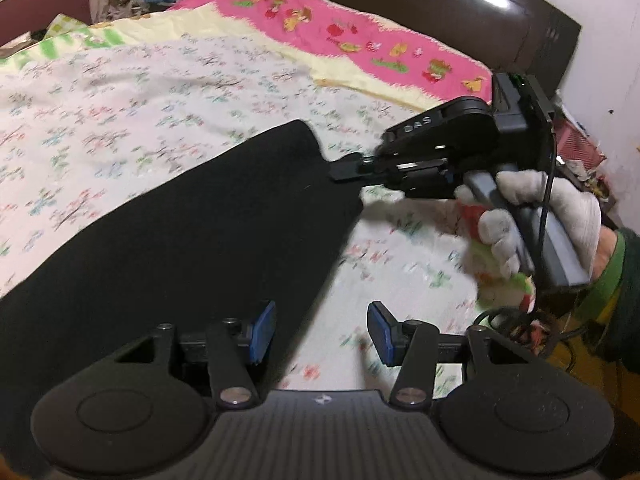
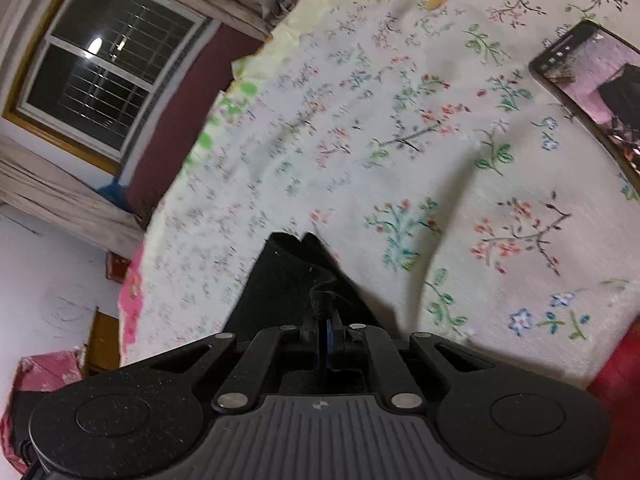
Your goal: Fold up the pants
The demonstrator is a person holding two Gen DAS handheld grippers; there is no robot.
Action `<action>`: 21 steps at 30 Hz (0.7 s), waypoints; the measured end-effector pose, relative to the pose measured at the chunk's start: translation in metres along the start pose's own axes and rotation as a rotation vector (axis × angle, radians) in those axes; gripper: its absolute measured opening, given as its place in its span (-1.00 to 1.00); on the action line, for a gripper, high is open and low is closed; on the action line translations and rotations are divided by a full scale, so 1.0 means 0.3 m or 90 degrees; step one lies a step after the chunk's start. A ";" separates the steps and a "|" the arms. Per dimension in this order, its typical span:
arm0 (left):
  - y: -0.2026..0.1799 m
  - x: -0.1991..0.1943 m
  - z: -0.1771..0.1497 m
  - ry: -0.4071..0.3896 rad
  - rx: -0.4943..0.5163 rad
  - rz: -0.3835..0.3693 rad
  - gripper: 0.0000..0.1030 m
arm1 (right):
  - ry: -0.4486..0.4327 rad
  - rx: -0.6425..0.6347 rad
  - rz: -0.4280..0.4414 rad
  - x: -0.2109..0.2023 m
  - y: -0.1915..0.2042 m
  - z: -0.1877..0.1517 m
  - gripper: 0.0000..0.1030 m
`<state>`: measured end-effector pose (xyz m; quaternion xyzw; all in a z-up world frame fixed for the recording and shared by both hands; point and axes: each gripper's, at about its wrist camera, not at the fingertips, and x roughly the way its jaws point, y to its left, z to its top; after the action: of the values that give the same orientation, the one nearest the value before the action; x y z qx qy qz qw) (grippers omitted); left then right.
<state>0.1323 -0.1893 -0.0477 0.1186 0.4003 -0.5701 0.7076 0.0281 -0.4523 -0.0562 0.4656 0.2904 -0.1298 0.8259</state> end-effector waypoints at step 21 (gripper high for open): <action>0.301 -0.687 -0.527 -0.208 -0.270 0.355 0.13 | 0.087 -0.336 0.043 0.068 0.482 -0.337 -0.46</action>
<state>0.1395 0.0851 -0.0323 -0.0180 0.3437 -0.2716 0.8988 0.0782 -0.2887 -0.0082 0.2516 0.3536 0.0099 0.9009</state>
